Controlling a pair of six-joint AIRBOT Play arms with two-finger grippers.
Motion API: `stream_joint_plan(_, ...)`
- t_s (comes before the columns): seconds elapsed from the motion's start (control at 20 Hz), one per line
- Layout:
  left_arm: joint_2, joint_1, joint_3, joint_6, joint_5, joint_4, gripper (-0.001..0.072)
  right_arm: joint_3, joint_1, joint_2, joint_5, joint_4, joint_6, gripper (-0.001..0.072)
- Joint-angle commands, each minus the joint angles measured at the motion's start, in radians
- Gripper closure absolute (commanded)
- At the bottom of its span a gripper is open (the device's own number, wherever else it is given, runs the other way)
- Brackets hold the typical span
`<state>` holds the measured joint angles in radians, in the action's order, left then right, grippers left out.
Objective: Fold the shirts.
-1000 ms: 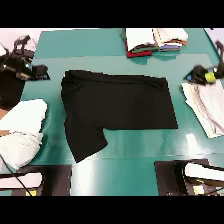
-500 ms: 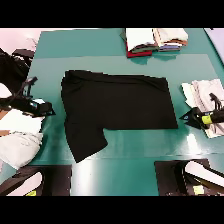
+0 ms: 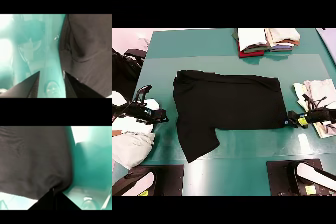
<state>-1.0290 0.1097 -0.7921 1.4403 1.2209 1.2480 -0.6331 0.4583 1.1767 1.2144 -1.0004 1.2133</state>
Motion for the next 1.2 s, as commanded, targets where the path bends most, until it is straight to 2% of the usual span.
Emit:
stream_joint_plan(0.0, -0.001, 0.001, 0.031, -0.002, -0.012, -0.010, 0.0327, -0.063, -0.054, -0.001, 0.020, 0.002, 0.001, 0.0694)
stream_joint_plan(0.1, -0.002, 0.001, 0.094, -0.003, -0.049, -0.050, 0.0328, -0.108, -0.054, -0.001, 0.045, 0.004, 0.010, 0.0694)
stream_joint_plan(0.35, -0.006, -0.006, 0.197, -0.010, -0.253, -0.143, 0.0329, -0.135, -0.053, -0.001, 0.076, 0.005, 0.014, 0.0694)
stream_joint_plan(0.75, -0.102, -0.126, 0.196, -0.001, -0.343, -0.201, 0.0331, -0.135, -0.054, -0.001, 0.114, 0.005, 0.013, 0.0694)
stream_joint_plan(0.8, -0.102, -0.126, 0.192, 0.001, -0.352, -0.202, 0.0357, -0.135, -0.054, -0.001, 0.115, 0.005, 0.013, 0.0694)
stream_joint_plan(0.9, -0.102, -0.126, 0.171, 0.000, -0.354, -0.202, 0.0679, -0.135, -0.054, -0.004, 0.114, 0.005, 0.013, 0.0694)
stream_joint_plan(1.05, -0.076, -0.125, 0.079, 0.002, -0.309, -0.170, 0.0683, -0.140, -0.053, -0.063, 0.089, 0.005, 0.013, 0.0694)
stream_joint_plan(1.15, -0.015, -0.125, -0.019, 0.047, -0.283, -0.085, 0.0683, -0.188, -0.053, -0.116, 0.105, 0.005, 0.013, 0.0694)
